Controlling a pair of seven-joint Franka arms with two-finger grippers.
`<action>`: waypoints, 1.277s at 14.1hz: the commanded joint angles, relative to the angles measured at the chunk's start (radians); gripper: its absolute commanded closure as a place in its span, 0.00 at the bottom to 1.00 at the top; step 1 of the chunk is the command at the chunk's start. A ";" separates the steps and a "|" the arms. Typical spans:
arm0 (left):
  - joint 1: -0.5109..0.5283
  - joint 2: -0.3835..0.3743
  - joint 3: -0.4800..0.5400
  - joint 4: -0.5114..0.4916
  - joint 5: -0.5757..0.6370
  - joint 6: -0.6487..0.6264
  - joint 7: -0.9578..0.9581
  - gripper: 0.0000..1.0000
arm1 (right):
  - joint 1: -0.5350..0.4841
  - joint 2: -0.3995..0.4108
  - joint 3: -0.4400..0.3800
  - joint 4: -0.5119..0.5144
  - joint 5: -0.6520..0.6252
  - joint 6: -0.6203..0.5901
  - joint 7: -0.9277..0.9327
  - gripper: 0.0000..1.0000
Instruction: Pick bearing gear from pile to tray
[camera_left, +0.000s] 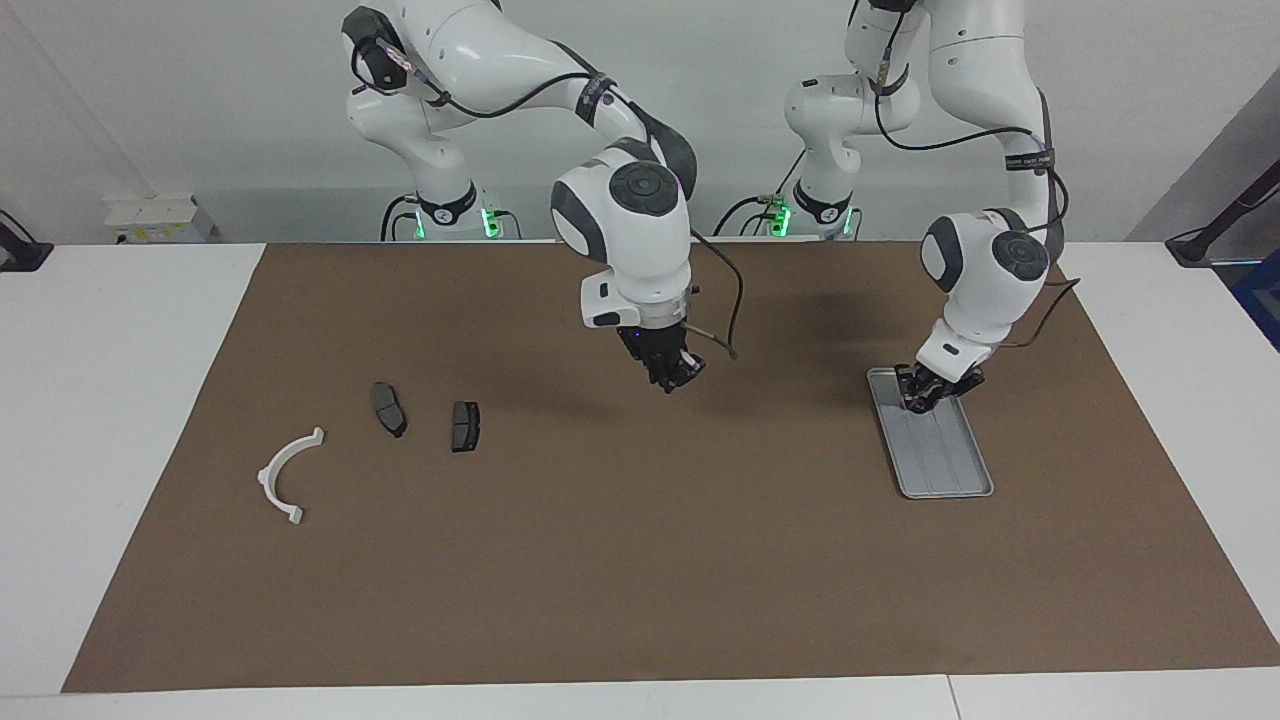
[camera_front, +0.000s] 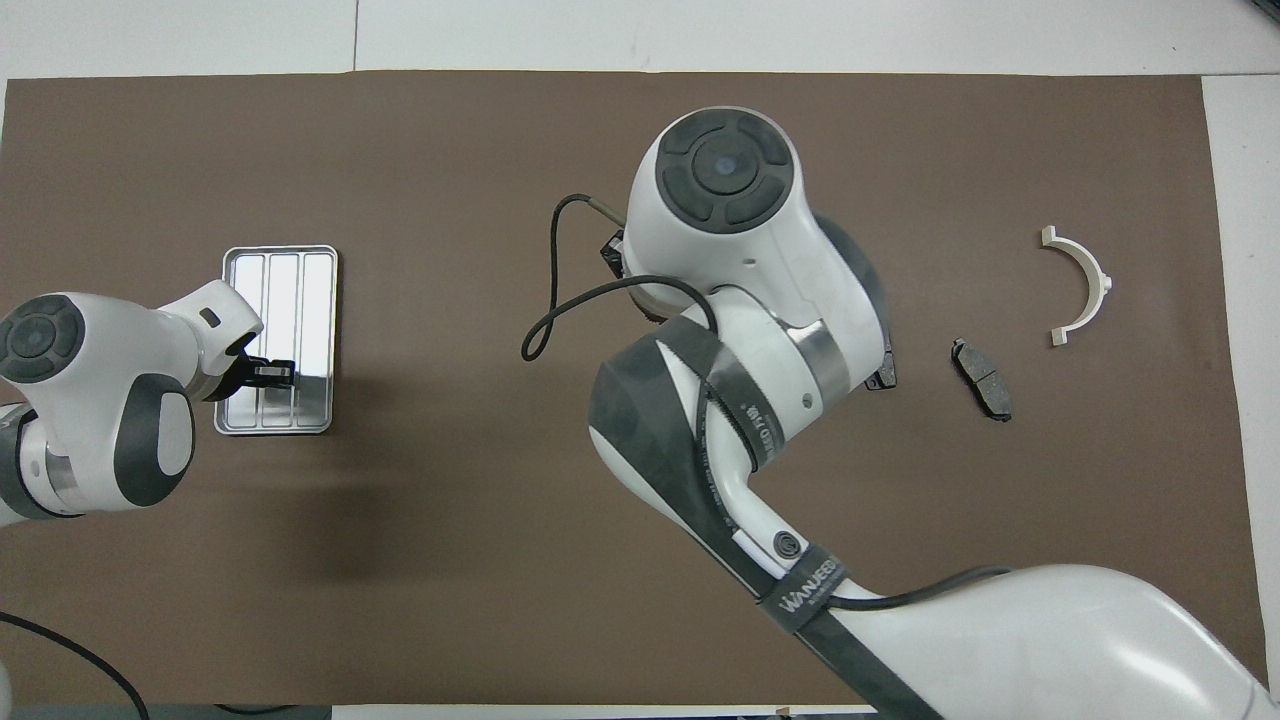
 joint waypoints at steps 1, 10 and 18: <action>-0.007 -0.009 -0.002 0.013 -0.009 -0.051 -0.005 0.00 | 0.045 0.085 -0.007 -0.013 -0.058 0.116 0.071 1.00; -0.112 -0.069 -0.015 0.294 -0.006 -0.435 -0.252 0.00 | 0.038 0.147 -0.007 -0.087 -0.096 0.298 0.111 1.00; -0.151 -0.086 -0.015 0.225 -0.003 -0.323 -0.350 0.00 | 0.027 0.136 -0.010 -0.024 -0.090 0.190 0.122 0.00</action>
